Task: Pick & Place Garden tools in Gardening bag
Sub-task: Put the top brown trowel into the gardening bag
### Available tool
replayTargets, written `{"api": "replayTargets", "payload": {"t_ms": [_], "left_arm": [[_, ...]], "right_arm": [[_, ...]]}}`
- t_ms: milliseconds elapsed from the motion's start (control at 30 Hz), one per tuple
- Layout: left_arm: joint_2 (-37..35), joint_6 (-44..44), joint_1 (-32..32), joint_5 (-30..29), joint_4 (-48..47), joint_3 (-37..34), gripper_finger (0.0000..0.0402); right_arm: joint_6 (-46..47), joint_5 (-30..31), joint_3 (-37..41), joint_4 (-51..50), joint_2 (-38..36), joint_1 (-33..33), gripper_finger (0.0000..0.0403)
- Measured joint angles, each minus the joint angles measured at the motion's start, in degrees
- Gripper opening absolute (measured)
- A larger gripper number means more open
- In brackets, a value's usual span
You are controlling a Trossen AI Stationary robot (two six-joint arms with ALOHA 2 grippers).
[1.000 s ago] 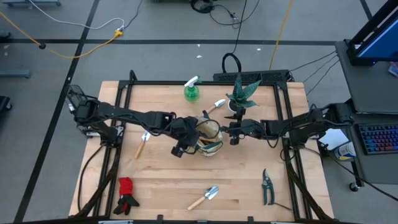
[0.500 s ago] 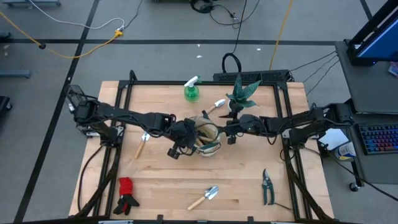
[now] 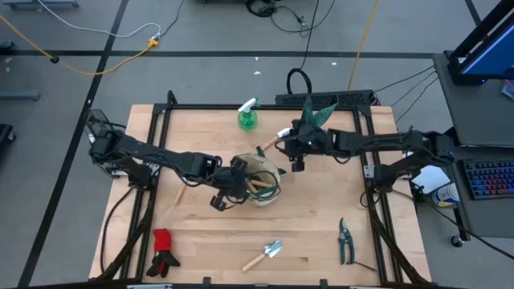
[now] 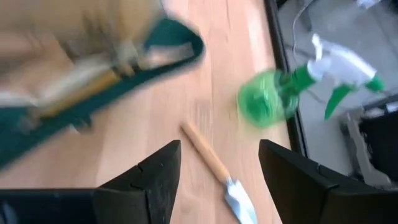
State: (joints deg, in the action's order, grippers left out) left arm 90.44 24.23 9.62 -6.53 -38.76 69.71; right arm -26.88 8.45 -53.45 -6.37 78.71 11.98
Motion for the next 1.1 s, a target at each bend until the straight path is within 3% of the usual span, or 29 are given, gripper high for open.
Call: {"api": "replayTargets", "payload": {"t_ms": [233,700,900,1100], "left_arm": [[-2.1,-4.7,1.1,-0.1,-0.9,0.0,0.0010],[-2.0,-14.5,4.8,0.1,-8.2,0.0,0.0004],[-2.0,-17.5,6.6,-1.9,-8.3,0.0,0.0018],[-2.0,-17.3,7.1,-2.4,-9.1,0.0,0.0005]], "right_arm": [[-1.4,-4.2,-2.3,-2.2,4.4,2.9,0.0210],[-4.1,-4.1,-3.9,-0.8,16.3,3.0,0.0210],[-7.0,2.0,-8.3,-2.9,20.2,3.6,0.0210],[-9.3,1.9,-14.5,-7.7,23.8,3.2,0.0210]]}}
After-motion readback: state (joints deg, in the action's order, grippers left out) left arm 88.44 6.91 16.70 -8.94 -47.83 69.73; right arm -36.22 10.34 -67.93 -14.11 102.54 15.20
